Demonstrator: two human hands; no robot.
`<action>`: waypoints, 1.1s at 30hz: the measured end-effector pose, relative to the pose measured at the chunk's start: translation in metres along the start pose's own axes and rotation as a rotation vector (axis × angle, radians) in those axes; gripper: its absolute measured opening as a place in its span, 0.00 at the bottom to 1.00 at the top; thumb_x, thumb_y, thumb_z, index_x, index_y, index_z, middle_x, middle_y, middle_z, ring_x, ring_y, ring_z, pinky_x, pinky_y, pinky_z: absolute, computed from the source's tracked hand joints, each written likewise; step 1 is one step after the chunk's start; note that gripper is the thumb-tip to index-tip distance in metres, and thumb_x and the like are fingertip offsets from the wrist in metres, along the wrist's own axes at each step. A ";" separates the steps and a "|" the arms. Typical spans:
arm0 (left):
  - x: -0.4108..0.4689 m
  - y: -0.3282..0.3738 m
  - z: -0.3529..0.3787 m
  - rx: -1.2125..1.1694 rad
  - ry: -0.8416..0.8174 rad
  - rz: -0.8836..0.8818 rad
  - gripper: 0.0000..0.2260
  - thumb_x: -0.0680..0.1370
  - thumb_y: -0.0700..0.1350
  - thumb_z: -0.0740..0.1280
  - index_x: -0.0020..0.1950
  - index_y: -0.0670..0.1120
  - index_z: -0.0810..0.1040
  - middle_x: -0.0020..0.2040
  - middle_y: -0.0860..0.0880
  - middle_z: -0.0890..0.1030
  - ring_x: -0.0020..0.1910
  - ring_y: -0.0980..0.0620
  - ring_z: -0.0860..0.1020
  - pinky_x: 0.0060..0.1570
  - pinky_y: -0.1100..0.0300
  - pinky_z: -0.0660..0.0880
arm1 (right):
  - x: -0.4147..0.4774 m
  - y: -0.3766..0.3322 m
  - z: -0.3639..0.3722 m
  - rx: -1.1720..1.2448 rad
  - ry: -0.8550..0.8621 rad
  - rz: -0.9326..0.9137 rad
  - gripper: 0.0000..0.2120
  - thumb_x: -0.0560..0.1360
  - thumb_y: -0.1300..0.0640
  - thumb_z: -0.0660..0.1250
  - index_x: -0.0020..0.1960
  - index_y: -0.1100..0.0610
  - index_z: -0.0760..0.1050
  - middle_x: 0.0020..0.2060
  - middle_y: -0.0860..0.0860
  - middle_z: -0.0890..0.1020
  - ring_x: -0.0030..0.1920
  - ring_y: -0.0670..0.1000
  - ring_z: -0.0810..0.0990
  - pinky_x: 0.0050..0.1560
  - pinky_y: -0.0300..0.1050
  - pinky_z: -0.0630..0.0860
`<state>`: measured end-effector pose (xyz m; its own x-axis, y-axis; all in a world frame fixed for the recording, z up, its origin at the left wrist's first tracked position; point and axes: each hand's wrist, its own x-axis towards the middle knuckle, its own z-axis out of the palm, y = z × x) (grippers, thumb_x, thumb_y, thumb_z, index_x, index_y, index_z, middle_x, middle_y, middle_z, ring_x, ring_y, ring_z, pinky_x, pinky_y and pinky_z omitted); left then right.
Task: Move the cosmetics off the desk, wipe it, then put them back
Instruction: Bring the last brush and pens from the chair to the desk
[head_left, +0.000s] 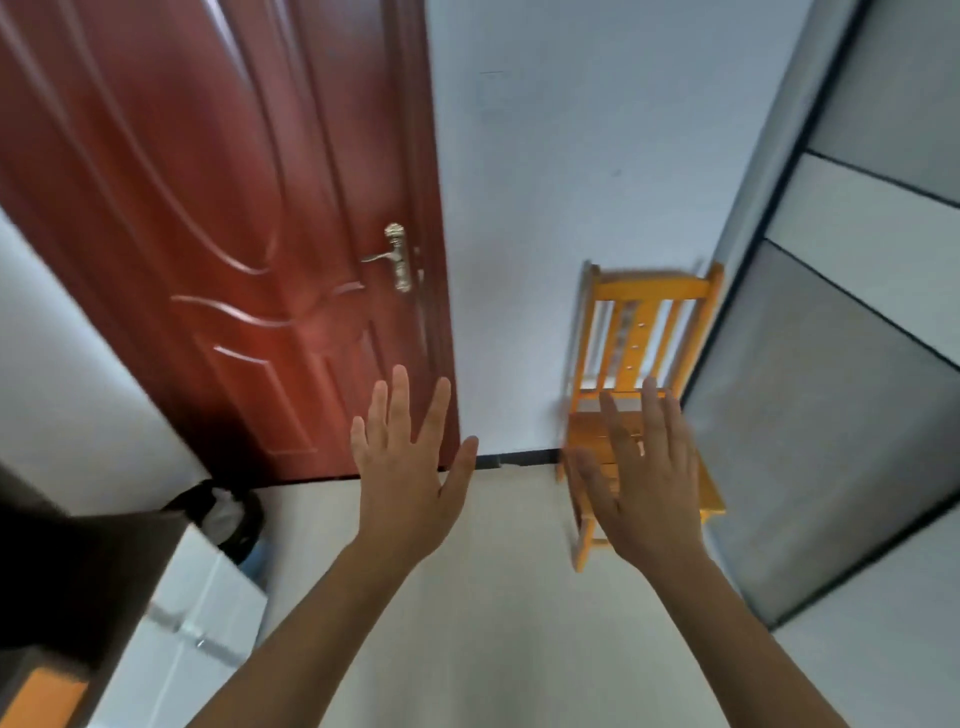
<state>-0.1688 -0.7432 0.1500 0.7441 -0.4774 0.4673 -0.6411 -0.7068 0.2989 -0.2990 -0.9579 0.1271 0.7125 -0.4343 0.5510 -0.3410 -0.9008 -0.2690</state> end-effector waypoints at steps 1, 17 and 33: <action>0.014 0.018 0.013 -0.006 -0.015 0.032 0.28 0.81 0.63 0.51 0.81 0.57 0.53 0.82 0.46 0.45 0.80 0.42 0.46 0.74 0.35 0.52 | 0.008 0.022 -0.002 -0.004 0.000 0.028 0.30 0.81 0.38 0.54 0.78 0.52 0.65 0.80 0.60 0.56 0.80 0.64 0.53 0.73 0.68 0.62; 0.265 0.153 0.250 -0.186 -0.280 0.122 0.29 0.79 0.65 0.47 0.79 0.60 0.46 0.81 0.51 0.40 0.80 0.49 0.41 0.76 0.38 0.49 | 0.194 0.273 0.089 -0.103 -0.153 0.380 0.32 0.81 0.33 0.49 0.79 0.48 0.54 0.79 0.55 0.60 0.79 0.57 0.59 0.73 0.60 0.65; 0.341 0.279 0.491 -0.016 -0.599 -0.037 0.29 0.81 0.66 0.49 0.80 0.58 0.52 0.82 0.50 0.51 0.80 0.44 0.51 0.75 0.38 0.53 | 0.272 0.529 0.228 -0.056 -0.560 0.575 0.34 0.78 0.31 0.43 0.79 0.46 0.53 0.80 0.50 0.58 0.79 0.54 0.59 0.73 0.55 0.65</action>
<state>-0.0016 -1.3599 -0.0160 0.7395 -0.6668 -0.0926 -0.6117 -0.7230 0.3211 -0.1464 -1.5517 -0.0453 0.6125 -0.7773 -0.1438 -0.7678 -0.5417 -0.3420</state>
